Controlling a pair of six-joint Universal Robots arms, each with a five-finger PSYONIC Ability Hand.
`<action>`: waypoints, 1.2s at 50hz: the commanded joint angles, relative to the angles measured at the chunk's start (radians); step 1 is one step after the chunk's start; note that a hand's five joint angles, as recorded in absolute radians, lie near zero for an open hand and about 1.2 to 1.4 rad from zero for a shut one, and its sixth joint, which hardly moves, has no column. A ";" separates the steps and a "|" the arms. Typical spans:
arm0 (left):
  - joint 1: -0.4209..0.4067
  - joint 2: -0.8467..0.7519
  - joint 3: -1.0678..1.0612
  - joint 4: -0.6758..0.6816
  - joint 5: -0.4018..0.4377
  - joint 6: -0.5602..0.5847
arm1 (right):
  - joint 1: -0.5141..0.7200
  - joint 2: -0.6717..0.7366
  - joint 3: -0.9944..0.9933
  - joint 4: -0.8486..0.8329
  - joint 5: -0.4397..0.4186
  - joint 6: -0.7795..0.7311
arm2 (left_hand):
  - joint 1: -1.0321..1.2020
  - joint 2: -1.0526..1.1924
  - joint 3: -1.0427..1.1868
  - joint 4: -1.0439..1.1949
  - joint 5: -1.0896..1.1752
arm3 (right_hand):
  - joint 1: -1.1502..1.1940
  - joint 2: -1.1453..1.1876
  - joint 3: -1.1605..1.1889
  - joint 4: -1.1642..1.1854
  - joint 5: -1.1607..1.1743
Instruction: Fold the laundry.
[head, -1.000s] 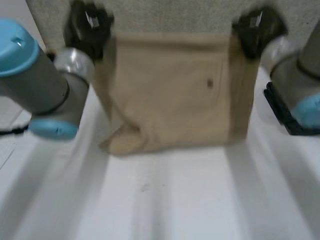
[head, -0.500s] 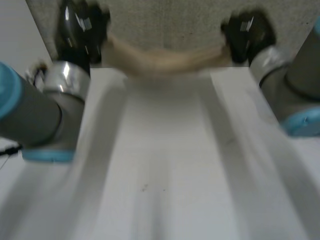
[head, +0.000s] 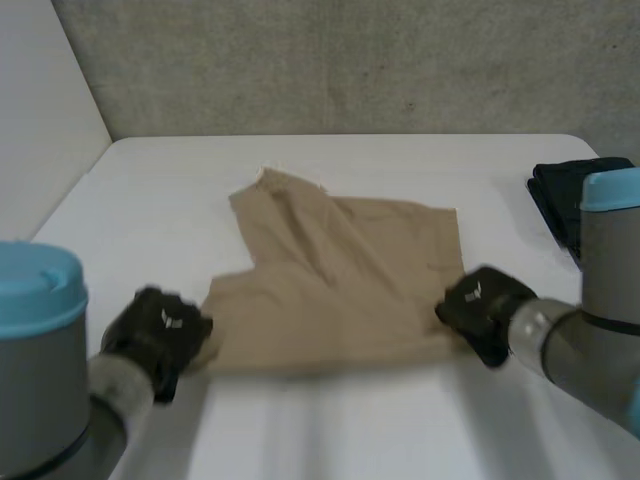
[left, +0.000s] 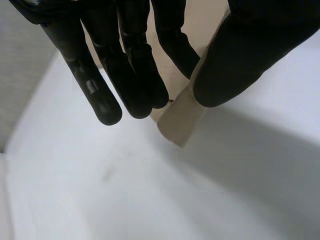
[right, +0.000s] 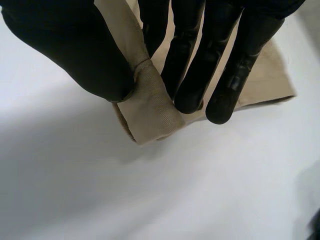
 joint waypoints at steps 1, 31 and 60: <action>-0.119 0.051 -0.064 -0.128 0.054 -0.028 | -0.002 -0.141 0.170 0.162 -0.005 -0.173 | 0.252 0.196 0.201 0.195 0.229 | 0.399 0.205 0.198 0.206 0.192; 0.178 -0.501 0.500 0.358 0.502 -0.009 | 0.014 -0.137 0.310 -0.049 -0.032 -0.137 | -0.634 -0.690 -0.685 -0.692 -0.657 | 0.399 0.205 0.198 0.206 0.192; 0.206 -0.609 0.453 0.375 0.240 0.004 | 0.006 -0.134 0.335 -0.117 -0.024 -0.113 | 0.252 0.196 0.201 0.195 0.229 | 0.399 0.205 0.198 0.206 0.192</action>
